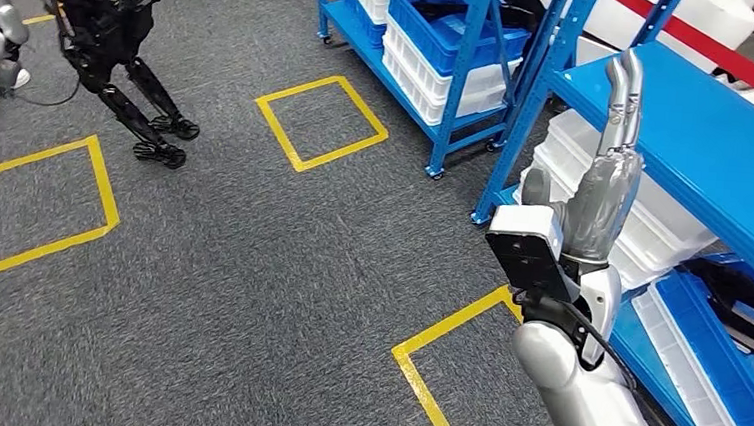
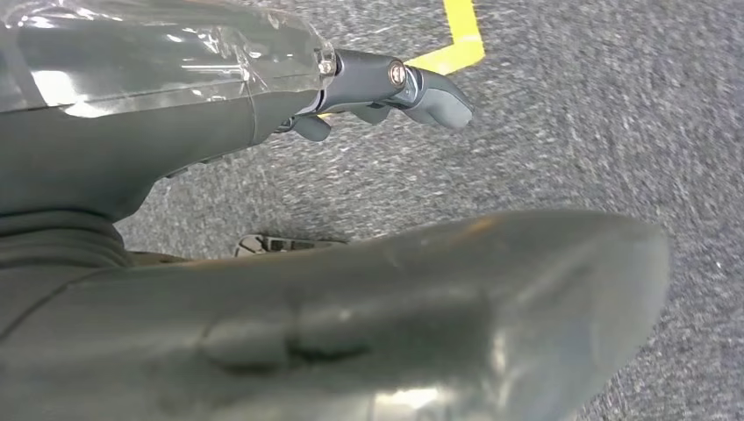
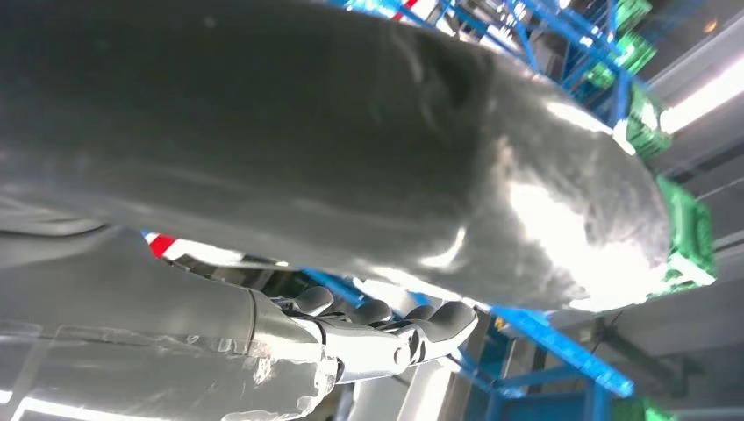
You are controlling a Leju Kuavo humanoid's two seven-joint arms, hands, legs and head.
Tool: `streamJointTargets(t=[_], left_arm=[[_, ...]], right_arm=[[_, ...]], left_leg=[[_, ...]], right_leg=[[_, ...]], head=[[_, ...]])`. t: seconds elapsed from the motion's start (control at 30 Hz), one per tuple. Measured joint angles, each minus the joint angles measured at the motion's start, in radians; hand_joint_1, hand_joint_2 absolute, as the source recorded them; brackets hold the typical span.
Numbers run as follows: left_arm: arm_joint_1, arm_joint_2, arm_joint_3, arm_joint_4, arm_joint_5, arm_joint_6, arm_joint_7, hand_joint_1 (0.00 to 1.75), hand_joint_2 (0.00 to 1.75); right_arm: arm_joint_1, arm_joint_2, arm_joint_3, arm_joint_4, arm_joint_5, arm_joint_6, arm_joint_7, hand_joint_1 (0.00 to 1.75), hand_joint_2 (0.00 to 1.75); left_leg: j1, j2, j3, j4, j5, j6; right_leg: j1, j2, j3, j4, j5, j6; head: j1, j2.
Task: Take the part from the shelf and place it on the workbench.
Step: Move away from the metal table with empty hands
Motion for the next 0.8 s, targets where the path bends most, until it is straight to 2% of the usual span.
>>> streamJointTargets(t=[0.03, 0.07, 0.13, 0.17, 0.2, 0.27, 0.33, 0.37, 0.4, 0.43, 0.47, 0.53, 0.6, 0.67, 0.73, 0.8], left_arm=[[0.000, 0.000, 0.000, 0.000, 0.000, 0.000, 0.000, 0.00, 0.00], [0.000, 0.000, 0.000, 0.000, 0.000, 0.000, 0.000, 0.00, 0.00], [-0.001, 0.001, 0.000, 0.000, 0.000, 0.000, 0.000, 0.00, 0.00], [-0.002, 0.001, 0.000, 0.000, 0.000, 0.000, 0.000, 0.00, 0.00], [-0.003, 0.001, 0.000, 0.000, 0.000, 0.000, 0.000, 0.00, 0.00], [-0.005, 0.001, 0.000, 0.000, 0.000, 0.000, 0.000, 0.00, 0.00], [-0.002, 0.001, 0.000, 0.000, 0.000, 0.000, 0.000, 0.00, 0.00], [-0.001, 0.001, 0.000, 0.000, 0.000, 0.000, 0.000, 0.00, 0.00], [0.001, 0.001, 0.000, 0.000, 0.000, 0.000, 0.000, 0.00, 0.00], [0.001, 0.001, 0.000, 0.000, 0.000, 0.000, 0.000, 0.00, 0.00], [0.001, 0.001, 0.000, 0.000, 0.000, 0.000, 0.000, 0.00, 0.00], [0.001, 0.001, 0.000, 0.000, 0.000, 0.000, 0.000, 0.00, 0.00], [-0.001, 0.001, 0.000, 0.000, 0.000, 0.000, 0.000, 0.00, 0.00], [-0.003, 0.001, 0.000, 0.000, 0.000, 0.000, 0.000, 0.00, 0.00], [-0.005, 0.000, 0.000, 0.000, 0.000, 0.000, 0.000, 0.00, 0.00], [-0.004, 0.000, 0.000, 0.000, 0.000, 0.000, 0.000, 0.00, 0.00]], right_arm=[[0.000, 0.000, 0.000, 0.000, 0.000, 0.000, 0.000, 0.00, 0.00], [0.000, 0.000, 0.000, 0.000, 0.000, 0.000, 0.000, 0.00, 0.00], [0.000, 0.000, 0.000, 0.000, 0.000, 0.000, 0.001, 0.00, 0.00], [0.000, 0.000, 0.000, 0.000, 0.000, 0.000, 0.001, 0.00, 0.00], [-0.002, 0.000, 0.000, 0.000, 0.000, 0.000, 0.001, 0.00, 0.00], [-0.004, 0.000, 0.000, 0.000, -0.001, 0.000, 0.001, 0.00, 0.00], [-0.004, 0.000, 0.000, 0.000, -0.003, 0.000, 0.001, 0.00, 0.00], [-0.004, 0.000, 0.000, 0.000, -0.005, 0.000, 0.001, 0.00, 0.00], [-0.004, 0.000, 0.000, 0.000, -0.006, 0.000, 0.001, 0.00, 0.00], [-0.004, 0.000, 0.000, 0.000, -0.007, 0.000, 0.001, 0.00, 0.00], [-0.004, 0.000, 0.000, 0.000, -0.006, 0.000, 0.001, 0.00, 0.00], [-0.005, 0.000, 0.000, 0.000, -0.003, 0.000, 0.002, 0.00, 0.00], [-0.005, 0.000, 0.000, 0.000, 0.004, 0.000, 0.003, 0.00, 0.00], [-0.004, -0.001, 0.000, 0.000, 0.008, 0.000, 0.008, 0.00, 0.00], [-0.004, -0.002, 0.000, 0.000, 0.008, 0.000, 0.015, 0.00, 0.00], [-0.003, -0.003, 0.000, 0.000, 0.006, 0.000, 0.017, 0.00, 0.00]], left_leg=[[-0.002, 0.007, 0.003, 0.003, -0.004, -0.006], [-0.005, 0.014, 0.006, 0.004, -0.008, -0.011], [-0.006, 0.028, 0.013, 0.004, -0.013, -0.022], [-0.003, 0.025, 0.016, 0.008, -0.019, -0.028], [-0.001, 0.013, 0.014, 0.023, -0.032, -0.034], [0.002, -0.028, -0.023, 0.110, -0.082, -0.041], [0.000, -0.050, -0.090, 0.242, -0.134, -0.039], [-0.002, -0.054, -0.115, 0.284, -0.140, -0.037], [-0.003, -0.057, -0.125, 0.292, -0.128, -0.033], [-0.005, -0.062, -0.117, 0.262, -0.098, -0.027], [-0.006, -0.072, -0.095, 0.202, -0.058, -0.020], [-0.007, -0.111, -0.048, 0.078, -0.001, -0.010], [-0.007, -0.129, -0.028, 0.024, 0.010, -0.006], [-0.006, -0.111, -0.022, 0.013, 0.013, -0.002], [-0.003, -0.088, -0.015, -0.001, 0.018, 0.008], [-0.002, -0.064, -0.012, -0.007, 0.020, 0.014]], right_leg=[[0.002, -0.015, 0.023, -0.049, 0.016, -0.005], [0.006, -0.024, 0.033, -0.073, 0.018, -0.012], [0.009, -0.008, 0.033, -0.075, 0.014, -0.030], [0.009, 0.001, 0.035, -0.076, 0.014, -0.036], [0.008, 0.010, 0.037, -0.078, 0.014, -0.042], [0.008, 0.026, 0.040, -0.081, 0.016, -0.053], [0.011, 0.045, 0.040, -0.080, 0.015, -0.060], [0.013, 0.056, 0.040, -0.080, 0.015, -0.062], [0.015, 0.069, 0.041, -0.079, 0.015, -0.062], [0.016, 0.082, 0.043, -0.079, 0.015, -0.063], [0.016, 0.094, 0.044, -0.078, 0.014, -0.062], [0.018, 0.116, 0.043, -0.075, 0.013, -0.059], [0.016, 0.135, 0.039, -0.075, 0.013, -0.051], [0.012, 0.149, 0.037, -0.077, 0.014, -0.040], [0.014, 0.116, 0.022, -0.042, -0.011, -0.030], [0.014, 0.064, -0.028, 0.064, -0.071, -0.020]], head=[[0.001, 0.000], [0.000, 0.000], [-0.006, 0.000], [-0.010, 0.000], [-0.012, 0.000], [-0.018, 0.000], [-0.024, 0.000], [-0.025, 0.000], [-0.027, 0.000], [-0.028, 0.000], [-0.028, 0.000], [-0.030, 0.000], [-0.031, 0.000], [-0.032, 0.000], [-0.024, 0.000], [-0.013, 0.000]])
